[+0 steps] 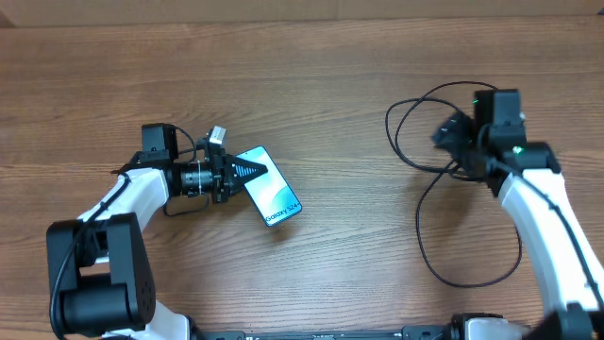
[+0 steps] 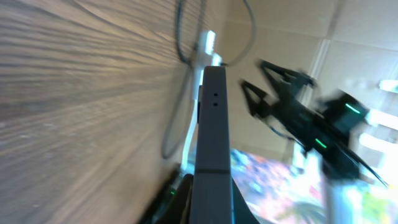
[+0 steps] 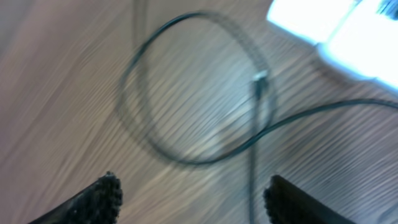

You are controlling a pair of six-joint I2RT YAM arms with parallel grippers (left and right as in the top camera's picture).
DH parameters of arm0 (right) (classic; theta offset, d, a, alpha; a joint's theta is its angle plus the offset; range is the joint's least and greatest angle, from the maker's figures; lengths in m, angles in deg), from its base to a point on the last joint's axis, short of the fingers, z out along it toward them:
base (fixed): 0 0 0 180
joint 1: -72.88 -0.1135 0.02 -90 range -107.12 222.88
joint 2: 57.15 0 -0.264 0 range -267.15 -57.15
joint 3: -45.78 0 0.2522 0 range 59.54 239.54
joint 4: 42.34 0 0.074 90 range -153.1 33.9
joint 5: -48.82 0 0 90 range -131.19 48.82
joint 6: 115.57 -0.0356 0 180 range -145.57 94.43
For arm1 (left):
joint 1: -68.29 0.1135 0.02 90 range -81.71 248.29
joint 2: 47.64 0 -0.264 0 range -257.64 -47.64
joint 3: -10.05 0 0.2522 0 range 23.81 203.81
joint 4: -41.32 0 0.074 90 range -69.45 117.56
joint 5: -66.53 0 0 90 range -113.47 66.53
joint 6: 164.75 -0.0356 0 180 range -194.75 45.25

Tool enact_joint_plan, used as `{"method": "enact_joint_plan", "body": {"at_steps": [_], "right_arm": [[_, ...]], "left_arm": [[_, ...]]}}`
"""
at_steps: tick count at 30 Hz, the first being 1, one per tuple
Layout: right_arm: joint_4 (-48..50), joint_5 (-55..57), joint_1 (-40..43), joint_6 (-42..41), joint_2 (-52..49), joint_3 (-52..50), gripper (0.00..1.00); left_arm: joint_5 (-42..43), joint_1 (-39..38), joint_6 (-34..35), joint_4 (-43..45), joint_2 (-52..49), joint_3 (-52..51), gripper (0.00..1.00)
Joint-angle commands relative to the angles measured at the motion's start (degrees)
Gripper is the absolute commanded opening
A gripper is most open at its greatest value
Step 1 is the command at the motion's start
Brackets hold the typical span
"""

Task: Plug charger to phone and switch on socket
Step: 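Release the phone from the right gripper and move it toward the cable, then lower the right gripper and grasp the USB-C cable plug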

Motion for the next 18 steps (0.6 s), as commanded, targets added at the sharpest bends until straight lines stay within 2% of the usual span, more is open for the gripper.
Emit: {"method": "enact_joint_plan", "body": {"at_steps": [1,4,11,18], "right_arm": [[2.0,1.1,2.9,4.7,-5.8,1.2,0.63],[5.8,1.0,3.3,4.7,-10.8,1.2,0.56],[11.1,1.8,3.3,4.7,-18.5,1.2,0.50],[11.4,3.7,3.3,4.6,-20.1,1.2,0.50]], "left_arm": [[10.4,-0.2,-0.8,0.4,-0.6,0.5,0.04],[10.4,-0.2,-0.8,0.4,-0.6,0.6,0.04],[10.4,-0.2,-0.2,0.4,-0.6,0.6,0.04],[10.2,-0.2,-0.2,0.5,-0.6,0.6,0.04]]}}
